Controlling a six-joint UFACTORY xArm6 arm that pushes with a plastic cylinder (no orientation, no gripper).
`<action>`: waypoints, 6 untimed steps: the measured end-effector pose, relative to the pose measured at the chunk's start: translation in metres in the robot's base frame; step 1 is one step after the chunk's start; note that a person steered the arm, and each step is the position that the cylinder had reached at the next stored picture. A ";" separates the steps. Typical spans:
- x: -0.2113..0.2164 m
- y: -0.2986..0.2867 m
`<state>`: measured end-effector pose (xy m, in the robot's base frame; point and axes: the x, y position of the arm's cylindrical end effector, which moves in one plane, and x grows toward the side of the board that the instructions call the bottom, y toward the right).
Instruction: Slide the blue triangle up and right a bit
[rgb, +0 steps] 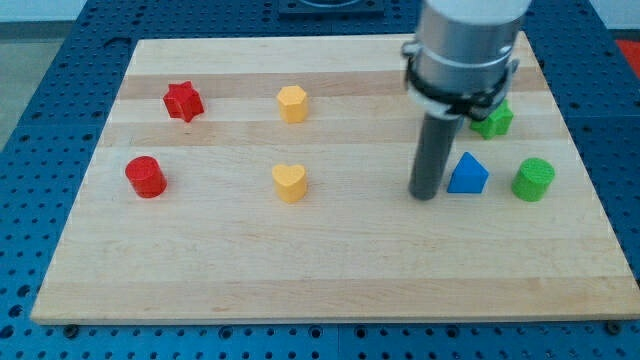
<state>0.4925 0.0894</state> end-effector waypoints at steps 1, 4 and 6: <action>0.028 0.004; -0.028 0.042; -0.034 0.040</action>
